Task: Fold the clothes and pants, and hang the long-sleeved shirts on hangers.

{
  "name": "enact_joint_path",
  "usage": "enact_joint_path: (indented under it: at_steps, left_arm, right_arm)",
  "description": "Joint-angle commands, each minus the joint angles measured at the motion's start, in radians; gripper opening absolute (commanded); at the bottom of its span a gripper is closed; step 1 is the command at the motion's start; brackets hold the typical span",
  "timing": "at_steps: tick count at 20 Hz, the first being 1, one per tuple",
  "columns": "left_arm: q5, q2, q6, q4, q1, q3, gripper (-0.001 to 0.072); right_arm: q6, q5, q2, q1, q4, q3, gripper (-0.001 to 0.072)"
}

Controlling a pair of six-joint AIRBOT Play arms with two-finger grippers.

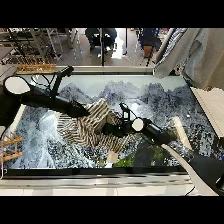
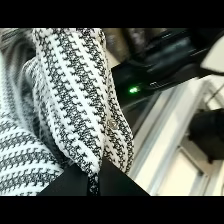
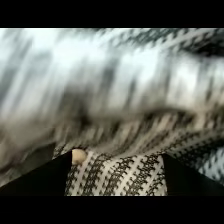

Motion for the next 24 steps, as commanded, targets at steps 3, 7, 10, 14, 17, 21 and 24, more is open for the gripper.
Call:
enact_joint_path:
  at_steps: [3, 7, 10, 14, 17, 21, 24]
  left_arm:
    - [-0.027, 0.013, -0.002, -0.121, -0.002, 0.001, 0.0022]
    - [-0.026, 0.012, -0.002, -0.087, 0.052, 0.001, 0.0023]
    - [-0.024, 0.012, -0.002, -0.087, 0.108, 0.001, 0.0022]
    - [0.001, -0.025, -0.032, -0.08, 0.123, 0.001, 0.0022]
    - [0.106, -0.059, -0.055, -0.099, 0.115, 0.001, 0.0022]
    - [0.277, -0.015, -0.02, -0.336, 0.155, 0.083, 0.0022]
    - [0.408, 0.059, -0.05, -0.362, 0.23, 0.218, 0.0021]
  right_arm:
    - [0.196, -0.088, -0.054, 0.059, 0.0, 0.001, 0.0193]
    - [0.195, 0.004, 0.005, 0.014, -0.076, 0.001, 0.004]
    - [0.167, 0.106, 0.096, -0.066, -0.143, 0.02, 0.0038]
    - [-0.014, 0.339, 0.204, -0.167, -0.134, 0.214, 0.0039]
    - [-0.09, 0.584, 0.212, -0.226, -0.136, 0.453, 0.0039]
    - [-0.224, 0.271, 0.209, -0.294, -0.047, 0.754, 0.0037]
    - [-0.366, -0.057, 0.174, -0.293, 0.184, 0.848, 0.0037]
